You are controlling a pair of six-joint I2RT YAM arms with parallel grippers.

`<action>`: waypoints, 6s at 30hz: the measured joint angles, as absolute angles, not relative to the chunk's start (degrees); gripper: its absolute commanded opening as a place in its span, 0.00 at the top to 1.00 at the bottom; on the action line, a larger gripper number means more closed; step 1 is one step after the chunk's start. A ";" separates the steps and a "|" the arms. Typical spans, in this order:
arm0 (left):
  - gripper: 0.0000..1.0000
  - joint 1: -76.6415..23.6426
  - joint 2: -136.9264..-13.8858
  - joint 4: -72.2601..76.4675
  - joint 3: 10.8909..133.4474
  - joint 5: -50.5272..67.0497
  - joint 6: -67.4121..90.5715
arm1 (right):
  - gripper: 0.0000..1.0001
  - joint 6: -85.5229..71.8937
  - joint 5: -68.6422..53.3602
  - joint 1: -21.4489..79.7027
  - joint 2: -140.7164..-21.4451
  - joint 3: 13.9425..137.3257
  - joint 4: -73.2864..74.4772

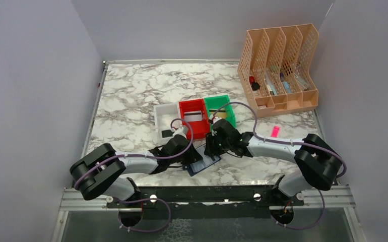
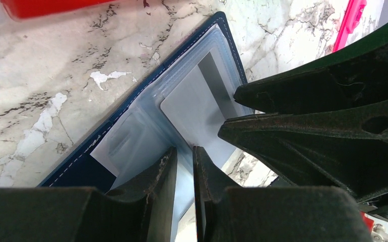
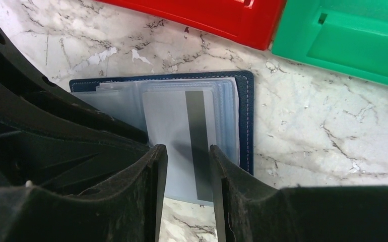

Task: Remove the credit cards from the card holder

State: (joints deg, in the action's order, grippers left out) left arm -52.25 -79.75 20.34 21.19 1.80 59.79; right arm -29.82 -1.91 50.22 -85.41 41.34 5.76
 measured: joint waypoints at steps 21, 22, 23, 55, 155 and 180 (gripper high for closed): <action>0.64 -52.27 -79.88 20.25 21.85 1.87 58.98 | 0.76 -27.62 -1.69 49.78 -85.67 41.01 7.31; 0.63 -52.27 -79.83 20.25 21.91 1.87 58.98 | 0.77 -27.86 -1.93 49.76 -85.30 40.56 7.29; 0.63 -52.29 -79.77 20.27 21.96 1.87 59.02 | 0.77 -28.25 -2.26 49.74 -84.84 39.99 7.07; 0.94 -52.51 -74.74 15.46 19.86 -1.17 59.75 | 0.89 -37.58 -5.26 49.50 -85.19 36.82 1.69; 1.00 -49.19 -56.88 0.38 17.54 -2.72 56.60 | 0.63 -35.79 -8.47 49.78 -81.36 38.28 4.69; 1.00 -48.97 -48.05 -13.04 23.24 -11.22 50.70 | 0.61 -31.86 -9.63 49.80 -80.18 40.88 6.55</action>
State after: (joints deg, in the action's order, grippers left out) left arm -48.97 -48.05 -13.04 23.24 -11.22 50.70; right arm -31.86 -9.63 49.80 -80.18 40.88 6.55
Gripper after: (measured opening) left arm 0.018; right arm 0.376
